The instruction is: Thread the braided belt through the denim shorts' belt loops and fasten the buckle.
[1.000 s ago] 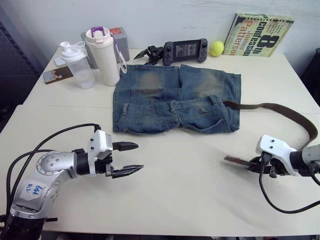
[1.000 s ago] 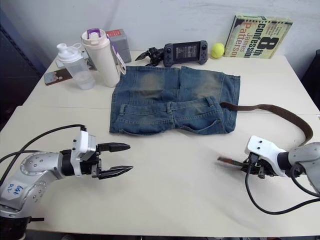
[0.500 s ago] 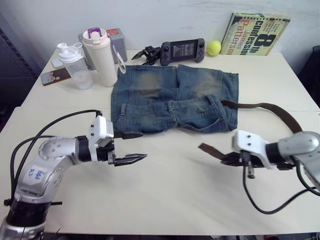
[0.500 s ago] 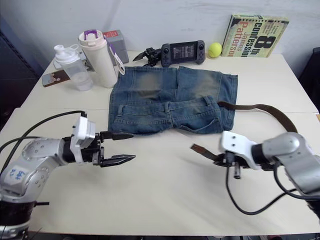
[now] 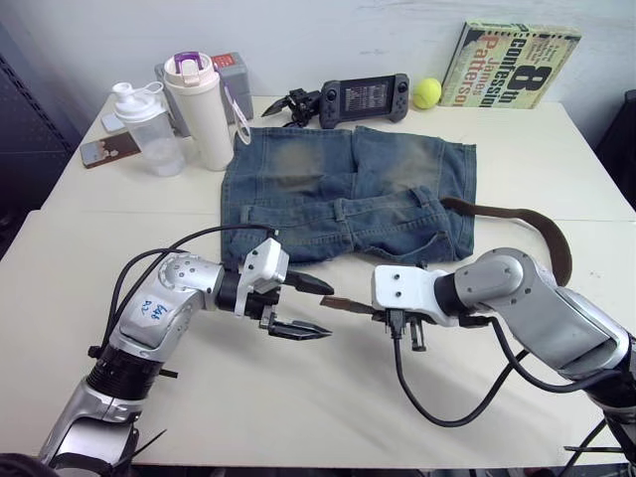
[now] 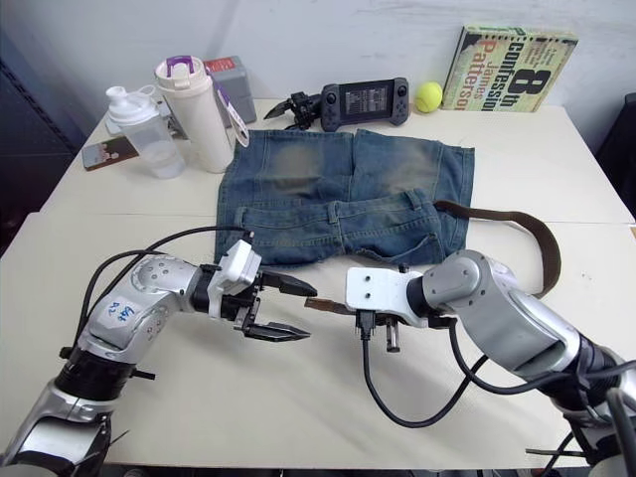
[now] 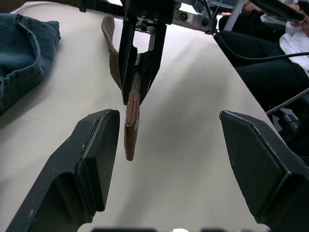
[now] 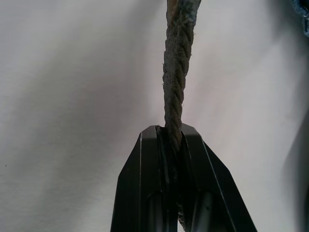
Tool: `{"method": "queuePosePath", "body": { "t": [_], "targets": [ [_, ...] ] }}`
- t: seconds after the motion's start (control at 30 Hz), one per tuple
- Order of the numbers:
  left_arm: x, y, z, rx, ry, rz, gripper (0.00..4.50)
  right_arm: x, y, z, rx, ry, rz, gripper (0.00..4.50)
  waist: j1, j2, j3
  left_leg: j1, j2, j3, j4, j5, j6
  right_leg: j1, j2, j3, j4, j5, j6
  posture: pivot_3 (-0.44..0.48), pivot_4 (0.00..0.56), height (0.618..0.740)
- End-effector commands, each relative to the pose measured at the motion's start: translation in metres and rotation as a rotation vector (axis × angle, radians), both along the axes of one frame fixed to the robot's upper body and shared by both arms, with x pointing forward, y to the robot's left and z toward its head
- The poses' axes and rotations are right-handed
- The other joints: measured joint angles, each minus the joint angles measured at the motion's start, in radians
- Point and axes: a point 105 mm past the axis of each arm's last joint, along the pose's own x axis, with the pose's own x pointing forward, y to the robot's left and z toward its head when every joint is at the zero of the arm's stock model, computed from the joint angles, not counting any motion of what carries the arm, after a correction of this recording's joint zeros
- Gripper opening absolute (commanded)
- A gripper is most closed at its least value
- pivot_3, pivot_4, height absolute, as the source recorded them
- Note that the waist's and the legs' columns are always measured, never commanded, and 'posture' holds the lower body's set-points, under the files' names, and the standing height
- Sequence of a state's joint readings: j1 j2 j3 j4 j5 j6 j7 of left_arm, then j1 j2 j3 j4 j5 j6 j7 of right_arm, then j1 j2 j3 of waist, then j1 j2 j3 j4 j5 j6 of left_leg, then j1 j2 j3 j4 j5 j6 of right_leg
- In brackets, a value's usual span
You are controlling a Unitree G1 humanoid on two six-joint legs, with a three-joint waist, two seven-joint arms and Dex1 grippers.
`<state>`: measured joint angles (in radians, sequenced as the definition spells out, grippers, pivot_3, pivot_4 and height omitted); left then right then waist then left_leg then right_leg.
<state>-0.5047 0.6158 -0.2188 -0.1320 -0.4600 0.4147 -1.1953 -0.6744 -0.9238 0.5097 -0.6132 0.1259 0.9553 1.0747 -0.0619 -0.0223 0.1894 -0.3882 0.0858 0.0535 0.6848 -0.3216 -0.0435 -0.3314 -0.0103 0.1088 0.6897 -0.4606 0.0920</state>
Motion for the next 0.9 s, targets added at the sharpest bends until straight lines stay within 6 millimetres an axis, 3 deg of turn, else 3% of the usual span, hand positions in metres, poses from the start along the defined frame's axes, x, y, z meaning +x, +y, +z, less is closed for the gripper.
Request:
{"method": "queuePosePath", "body": {
  "t": [0.03,0.27,0.4,0.57,0.83,0.9],
  "targets": [
    [0.004,-0.001,0.002,0.002,-0.025,-0.004,3.65,-0.003,0.005,0.009,0.006,-0.045,0.024,0.01,0.0,0.0,0.0,0.0,0.0,0.0,0.0,0.0,0.0,0.0,0.0,0.0,0.0,0.0,0.0,0.0,0.15,0.739],
    [0.008,-0.007,0.003,-0.024,-0.013,0.004,3.65,-0.002,0.007,0.013,0.017,-0.054,0.017,0.01,0.0,0.0,0.0,0.0,0.0,0.0,0.0,0.0,0.0,0.0,-0.001,0.0,0.0,0.0,0.0,0.0,0.15,0.739],
    [0.008,-0.012,0.0,-0.032,0.004,0.009,2.44,-0.002,0.008,0.014,0.022,-0.053,0.017,0.0,0.0,0.0,0.0,0.0,0.0,-0.001,0.0,0.0,0.0,0.0,0.0,0.0,0.0,0.0,0.0,0.0,0.15,0.739],
    [0.012,-0.015,-0.002,-0.044,0.003,0.032,0.09,-0.002,0.008,0.015,0.026,-0.053,0.012,0.0,0.0,0.0,0.0,0.0,0.0,-0.001,0.0,0.0,0.0,0.0,0.0,0.0,0.0,0.0,0.0,0.0,0.15,0.739],
    [0.014,-0.015,-0.003,-0.045,0.012,0.05,0.04,0.001,0.01,0.019,0.05,-0.07,-0.008,0.0,0.0,0.0,0.0,0.0,0.0,-0.001,0.0,0.0,0.0,0.0,-0.001,0.0,0.0,0.0,0.0,0.0,0.15,0.739],
    [0.013,-0.016,-0.003,-0.06,0.042,0.061,0.0,0.004,0.009,0.025,0.086,-0.078,-0.039,0.84,0.0,0.0,0.0,0.0,0.0,-0.001,0.0,0.0,0.0,0.0,0.0,0.0,0.0,0.0,0.0,0.0,0.15,0.739]
  ]
}}
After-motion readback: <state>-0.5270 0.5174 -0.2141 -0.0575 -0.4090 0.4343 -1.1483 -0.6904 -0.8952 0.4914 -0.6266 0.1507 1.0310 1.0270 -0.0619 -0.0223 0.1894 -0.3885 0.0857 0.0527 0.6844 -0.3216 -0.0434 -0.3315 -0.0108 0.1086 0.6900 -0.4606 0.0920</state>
